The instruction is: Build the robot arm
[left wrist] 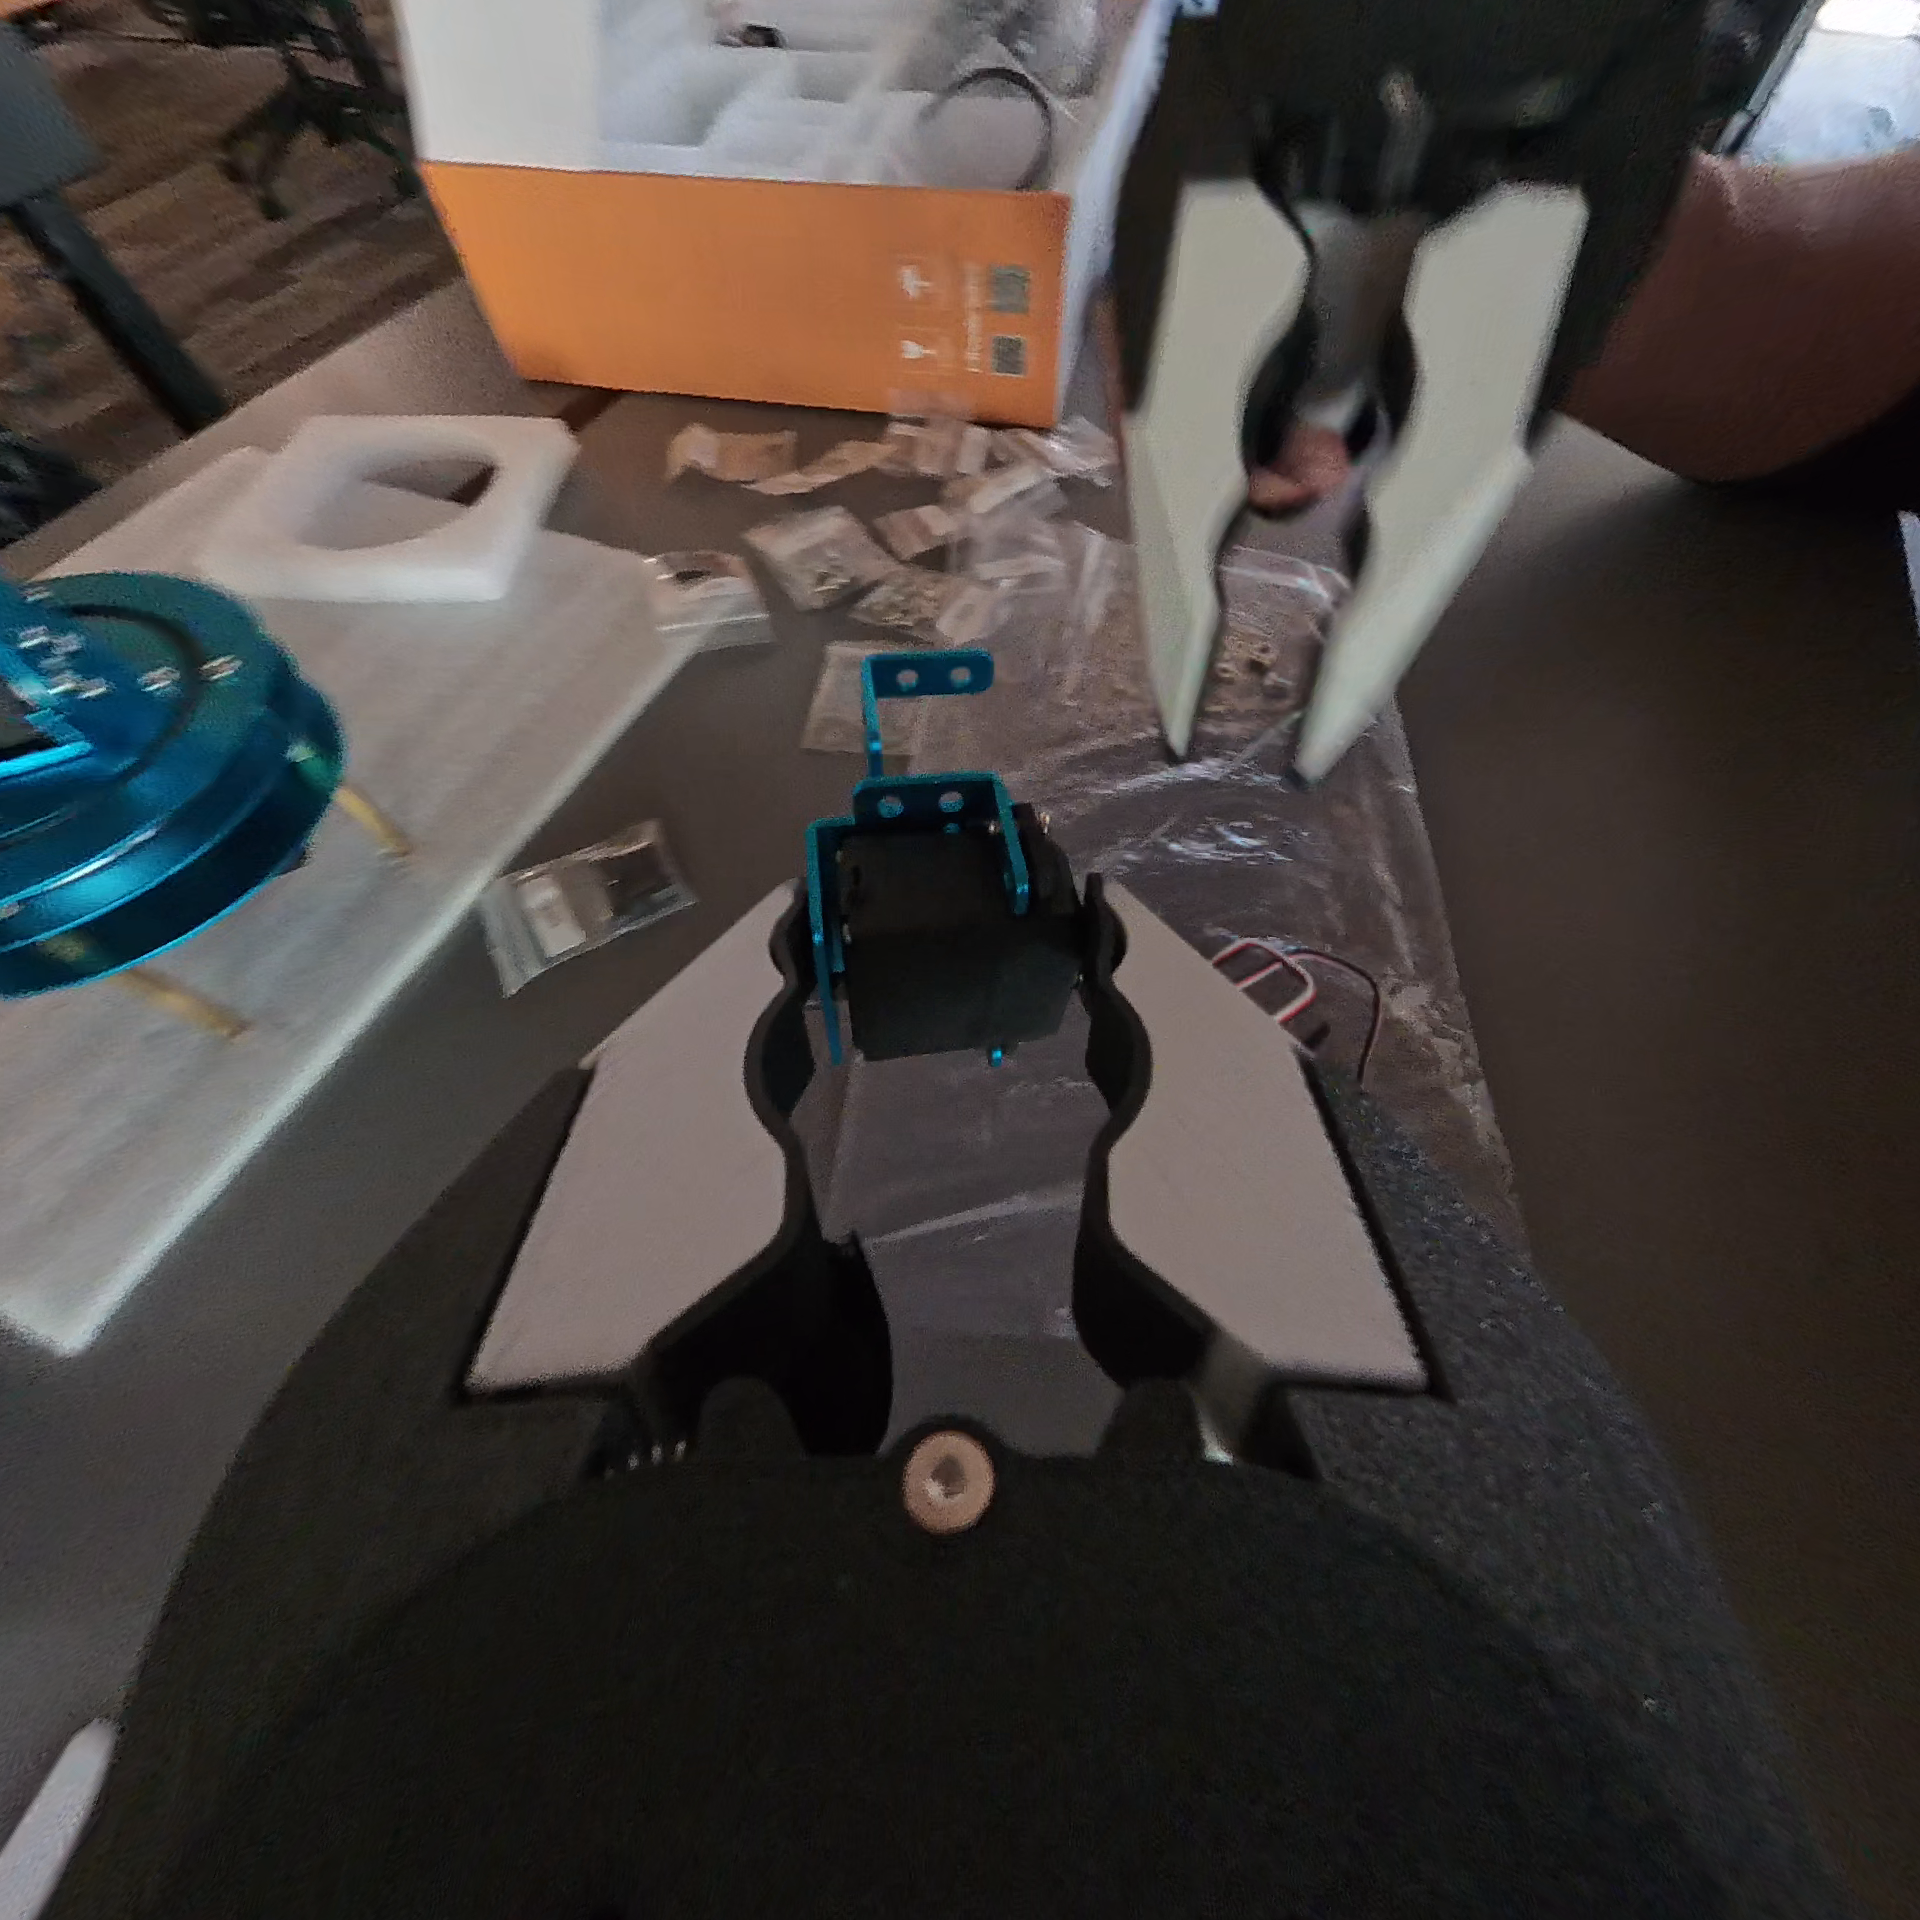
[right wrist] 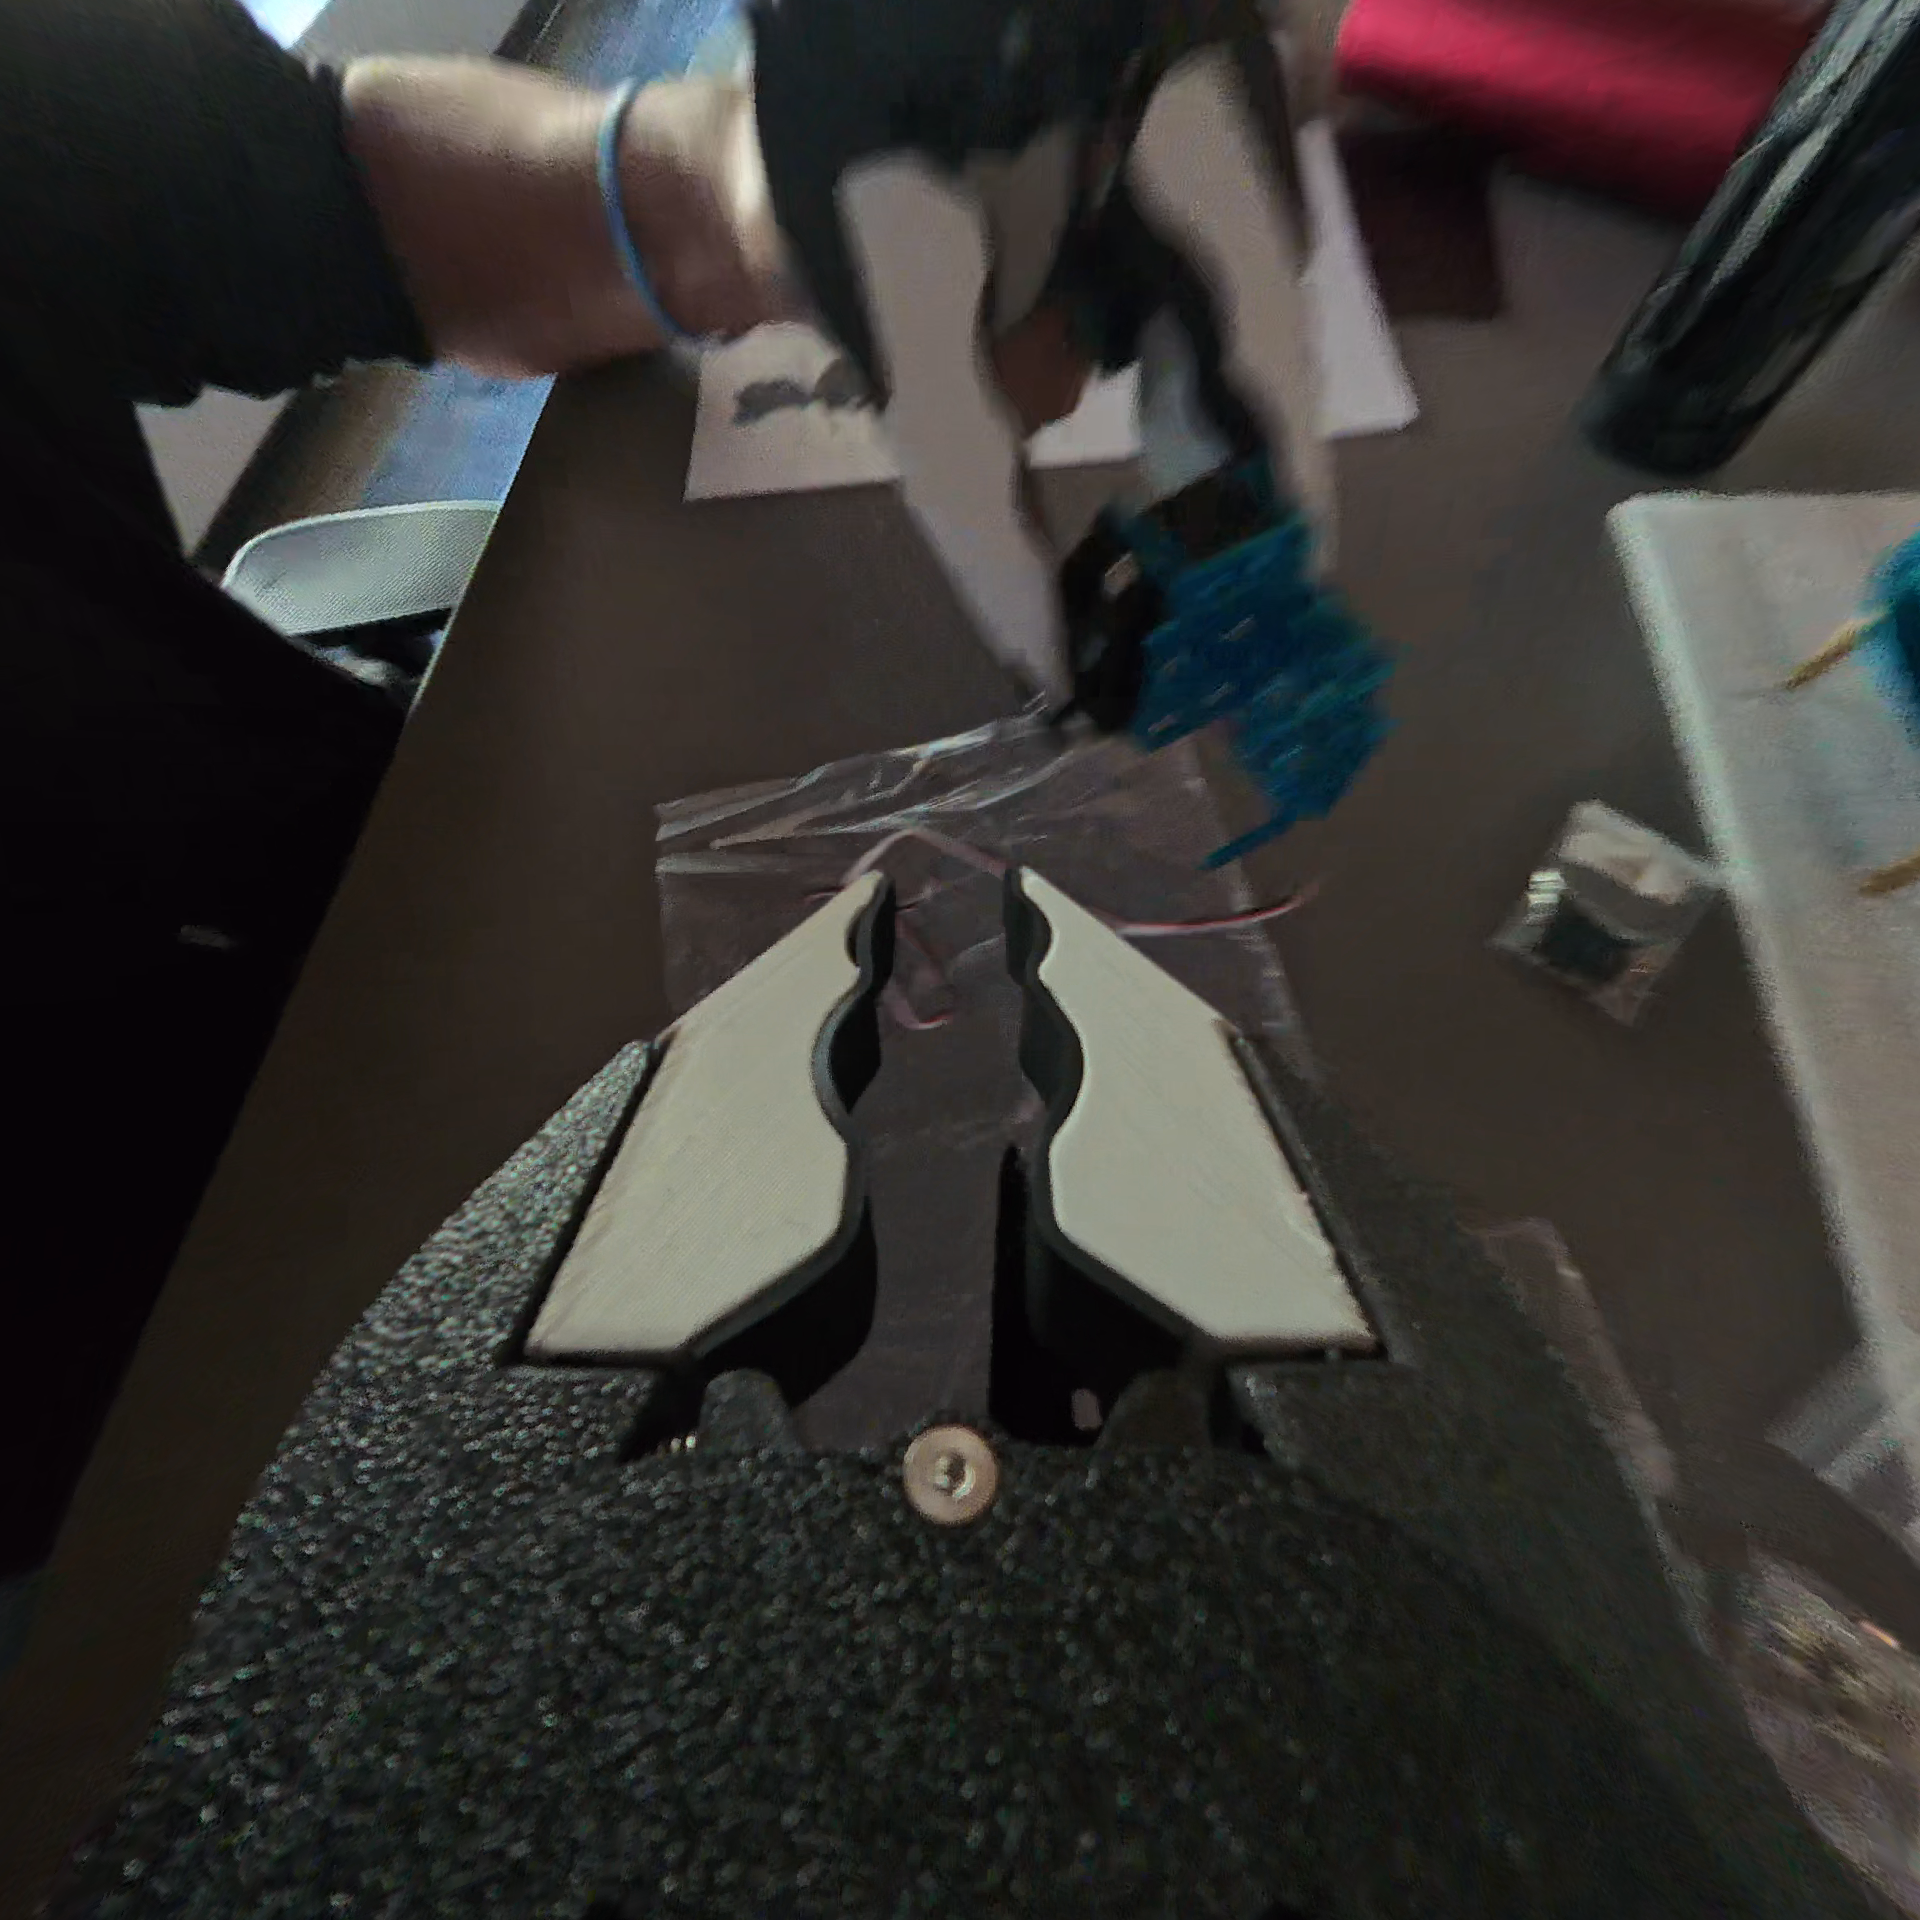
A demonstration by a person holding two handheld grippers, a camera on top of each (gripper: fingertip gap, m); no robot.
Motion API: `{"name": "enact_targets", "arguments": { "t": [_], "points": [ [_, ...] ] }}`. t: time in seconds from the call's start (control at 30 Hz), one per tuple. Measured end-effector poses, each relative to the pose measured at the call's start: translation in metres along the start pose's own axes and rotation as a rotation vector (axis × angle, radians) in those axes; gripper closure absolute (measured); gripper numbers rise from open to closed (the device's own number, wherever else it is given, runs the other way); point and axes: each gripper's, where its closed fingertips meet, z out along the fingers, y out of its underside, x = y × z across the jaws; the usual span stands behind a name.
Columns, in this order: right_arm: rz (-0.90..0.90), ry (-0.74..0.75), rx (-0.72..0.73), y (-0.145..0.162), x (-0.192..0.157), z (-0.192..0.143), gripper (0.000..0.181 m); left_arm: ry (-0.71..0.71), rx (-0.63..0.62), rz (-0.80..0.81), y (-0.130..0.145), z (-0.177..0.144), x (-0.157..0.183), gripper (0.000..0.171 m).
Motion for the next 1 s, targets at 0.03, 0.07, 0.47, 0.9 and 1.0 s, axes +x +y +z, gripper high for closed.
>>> {"name": "enact_targets", "arguments": {
  "t": [0.03,0.07,0.47,0.9,1.0],
  "points": [
    [0.012,-0.035,-0.028,0.003,-0.008,0.011,0.158,-0.018,0.024,-0.028,-0.003,-0.006,-0.008,0.121],
    [0.009,-0.05,-0.033,-0.001,-0.015,0.023,0.157,-0.029,0.048,-0.057,-0.006,-0.011,-0.016,0.121],
    [-0.051,0.047,-0.441,0.023,-0.005,0.116,0.165,-0.063,0.122,-0.113,-0.007,-0.02,-0.043,0.121],
    [-0.126,0.05,-0.451,0.023,-0.006,0.114,0.176,-0.025,0.082,-0.05,0.0,-0.013,-0.029,0.121],
    [-0.118,0.028,-0.417,0.015,-0.012,0.083,0.176,0.03,0.077,-0.032,0.0,-0.011,-0.016,0.121]
  ]
}}
